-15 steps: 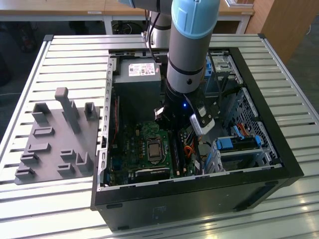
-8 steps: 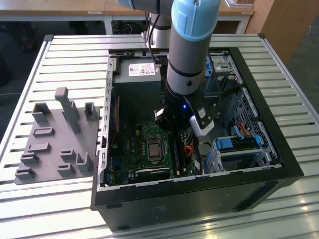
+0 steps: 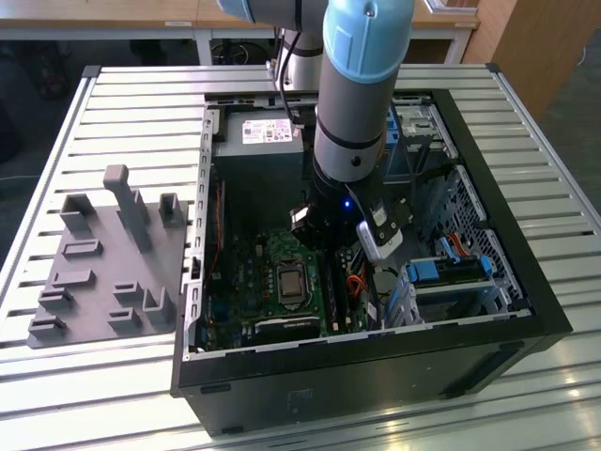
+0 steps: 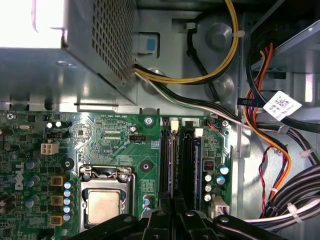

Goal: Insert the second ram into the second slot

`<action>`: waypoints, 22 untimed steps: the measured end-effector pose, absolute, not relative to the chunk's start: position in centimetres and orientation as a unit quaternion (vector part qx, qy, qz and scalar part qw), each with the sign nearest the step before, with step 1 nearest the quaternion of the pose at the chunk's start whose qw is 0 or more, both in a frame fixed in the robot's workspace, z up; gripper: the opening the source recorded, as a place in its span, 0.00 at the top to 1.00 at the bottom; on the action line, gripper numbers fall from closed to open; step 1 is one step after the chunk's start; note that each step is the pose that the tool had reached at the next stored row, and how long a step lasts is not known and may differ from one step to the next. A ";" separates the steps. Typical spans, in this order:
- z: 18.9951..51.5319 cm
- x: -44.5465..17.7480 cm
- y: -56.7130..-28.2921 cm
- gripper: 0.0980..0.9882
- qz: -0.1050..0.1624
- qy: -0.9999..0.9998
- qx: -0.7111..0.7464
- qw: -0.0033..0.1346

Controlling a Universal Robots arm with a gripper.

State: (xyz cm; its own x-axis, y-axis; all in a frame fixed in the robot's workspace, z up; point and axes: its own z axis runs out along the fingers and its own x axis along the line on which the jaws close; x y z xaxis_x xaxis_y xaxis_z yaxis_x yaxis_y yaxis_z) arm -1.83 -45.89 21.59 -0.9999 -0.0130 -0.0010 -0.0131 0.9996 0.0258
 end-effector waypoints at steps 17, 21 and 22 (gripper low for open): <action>21.6 -1.8 -45.9 0.96 0.014 1.000 -0.006 0.000; 21.6 -1.7 -45.9 0.96 0.014 1.000 0.002 0.000; 21.6 -1.7 -45.9 0.96 0.014 1.000 0.003 0.000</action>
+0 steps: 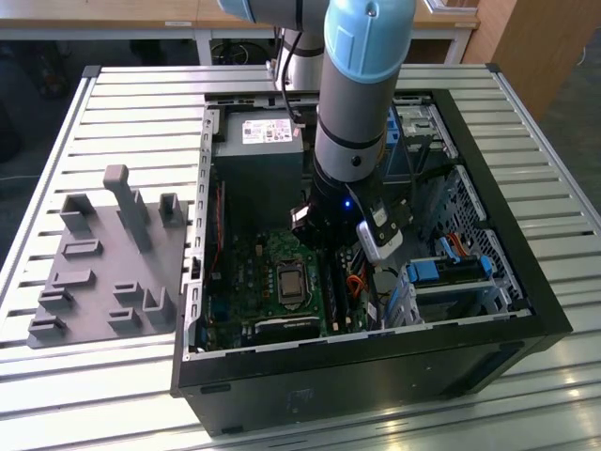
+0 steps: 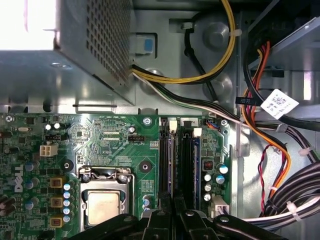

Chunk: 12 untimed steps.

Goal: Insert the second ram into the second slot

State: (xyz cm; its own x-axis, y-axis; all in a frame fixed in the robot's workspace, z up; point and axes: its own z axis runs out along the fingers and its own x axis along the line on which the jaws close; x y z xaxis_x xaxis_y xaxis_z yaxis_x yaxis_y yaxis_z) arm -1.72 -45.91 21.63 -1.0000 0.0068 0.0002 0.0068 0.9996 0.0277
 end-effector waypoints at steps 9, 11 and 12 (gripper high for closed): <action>21.4 -1.6 -45.9 0.96 -0.014 -1.000 -0.008 0.000; 21.3 -1.6 -45.9 0.96 -0.014 -1.000 -0.008 0.000; 21.3 -1.6 -45.9 0.96 -0.014 -1.000 -0.008 0.000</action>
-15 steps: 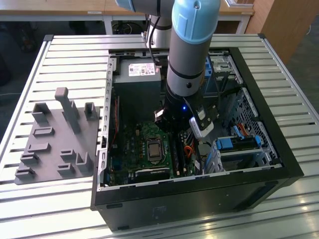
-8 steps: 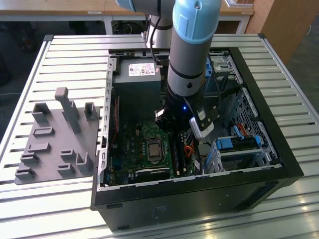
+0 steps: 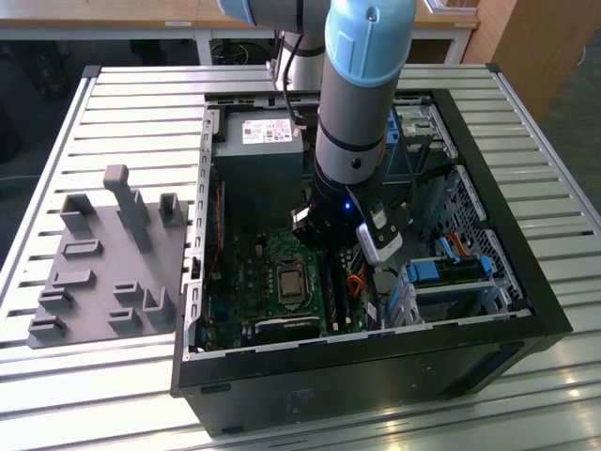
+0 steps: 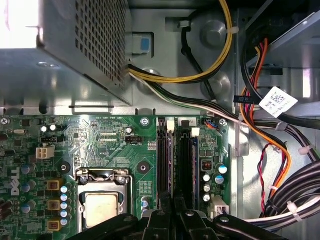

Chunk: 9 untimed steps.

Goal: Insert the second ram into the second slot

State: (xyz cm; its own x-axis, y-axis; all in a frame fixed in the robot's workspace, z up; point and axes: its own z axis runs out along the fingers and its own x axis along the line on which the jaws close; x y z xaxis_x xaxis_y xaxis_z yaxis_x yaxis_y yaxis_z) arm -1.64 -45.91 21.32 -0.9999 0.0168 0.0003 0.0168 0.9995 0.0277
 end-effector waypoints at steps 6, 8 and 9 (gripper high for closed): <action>21.5 -1.6 -45.9 0.96 -0.013 -1.000 -0.008 0.000; 21.5 -1.6 -45.9 0.96 -0.012 -1.000 -0.009 0.000; 21.5 -1.6 -45.9 0.96 -0.011 -1.000 -0.009 0.000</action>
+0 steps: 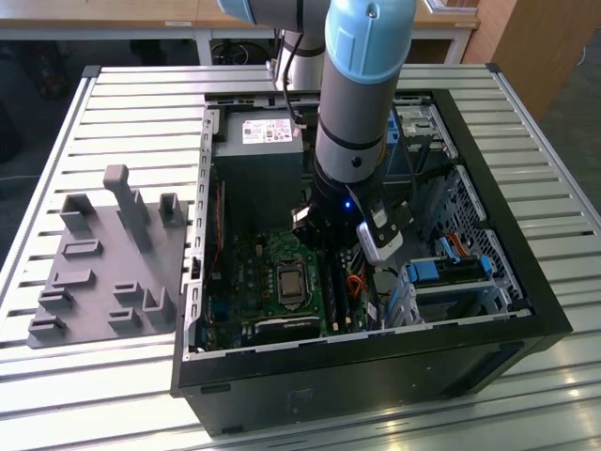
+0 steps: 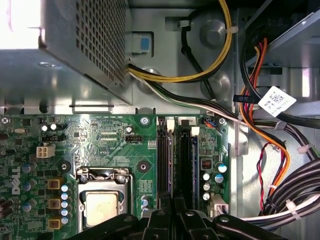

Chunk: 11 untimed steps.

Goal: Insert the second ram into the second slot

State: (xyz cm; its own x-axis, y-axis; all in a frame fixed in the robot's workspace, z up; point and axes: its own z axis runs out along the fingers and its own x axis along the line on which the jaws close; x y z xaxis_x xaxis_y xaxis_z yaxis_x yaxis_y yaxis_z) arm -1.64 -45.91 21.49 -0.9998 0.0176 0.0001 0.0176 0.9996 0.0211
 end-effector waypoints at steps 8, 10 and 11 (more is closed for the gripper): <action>21.3 -1.6 -45.9 0.96 0.009 1.000 0.016 0.000; 21.3 -1.6 -45.9 0.96 0.009 1.000 0.017 0.000; 21.3 -1.6 -45.9 0.96 0.009 1.000 0.017 0.000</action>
